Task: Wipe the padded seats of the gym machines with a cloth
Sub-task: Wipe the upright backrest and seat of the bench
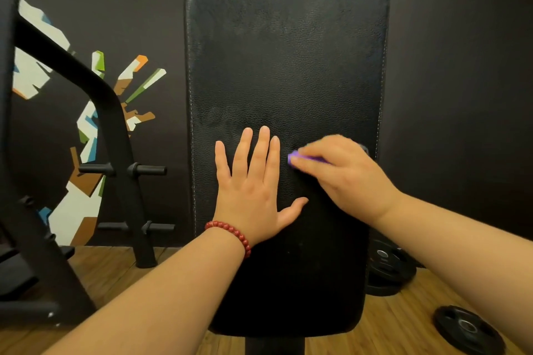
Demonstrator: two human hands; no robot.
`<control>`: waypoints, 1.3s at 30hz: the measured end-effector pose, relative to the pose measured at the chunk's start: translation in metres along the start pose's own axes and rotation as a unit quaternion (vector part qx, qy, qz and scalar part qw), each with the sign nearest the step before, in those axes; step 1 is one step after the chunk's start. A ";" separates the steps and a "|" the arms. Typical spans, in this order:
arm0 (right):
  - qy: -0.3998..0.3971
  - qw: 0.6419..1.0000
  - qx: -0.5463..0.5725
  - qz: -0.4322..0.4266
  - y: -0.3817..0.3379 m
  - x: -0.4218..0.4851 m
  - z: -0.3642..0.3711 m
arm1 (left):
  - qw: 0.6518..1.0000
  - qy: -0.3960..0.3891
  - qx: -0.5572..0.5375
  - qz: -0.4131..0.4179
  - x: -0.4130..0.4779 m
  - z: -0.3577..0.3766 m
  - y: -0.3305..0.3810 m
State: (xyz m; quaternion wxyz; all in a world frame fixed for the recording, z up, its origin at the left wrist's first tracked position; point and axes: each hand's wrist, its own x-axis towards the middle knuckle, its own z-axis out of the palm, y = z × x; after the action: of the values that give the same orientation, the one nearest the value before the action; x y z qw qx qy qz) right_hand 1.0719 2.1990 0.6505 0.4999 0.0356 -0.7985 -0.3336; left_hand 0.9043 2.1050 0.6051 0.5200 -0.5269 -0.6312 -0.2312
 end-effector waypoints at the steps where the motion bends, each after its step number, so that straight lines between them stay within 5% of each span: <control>1: 0.026 0.999 -0.009 0.027 0.002 0.011 0.001 | 1.000 -0.004 -0.001 0.001 0.000 0.000 0.000; 5: 0.093 0.991 0.002 0.097 -0.004 0.023 0.010 | 0.999 -0.006 -0.014 0.031 -0.002 -0.005 -0.012; 13: -0.033 0.998 0.037 0.026 -0.021 -0.001 0.009 | 0.998 0.001 0.005 0.061 -0.008 -0.007 -0.051; 19: 0.093 0.987 0.006 0.128 -0.015 0.037 0.019 | 0.998 0.025 0.001 0.051 -0.011 -0.001 -0.050; 26: -0.052 0.998 0.030 -0.012 -0.028 0.000 0.011 | 0.997 0.056 -0.022 0.044 -0.013 0.004 -0.050; 32: 0.088 0.988 0.017 0.124 -0.017 0.040 0.021 | 0.997 0.071 -0.036 0.017 -0.014 0.004 -0.049; 39: -0.038 0.998 0.035 -0.031 -0.037 0.006 0.020 | 0.998 0.055 -0.039 -0.013 -0.017 0.004 -0.049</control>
State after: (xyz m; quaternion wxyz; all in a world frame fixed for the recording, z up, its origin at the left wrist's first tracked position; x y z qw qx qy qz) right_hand 1.0422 2.1782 0.6289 0.4570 0.0654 -0.8266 -0.3218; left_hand 0.8569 2.0847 0.6011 0.5300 -0.5250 -0.5987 -0.2916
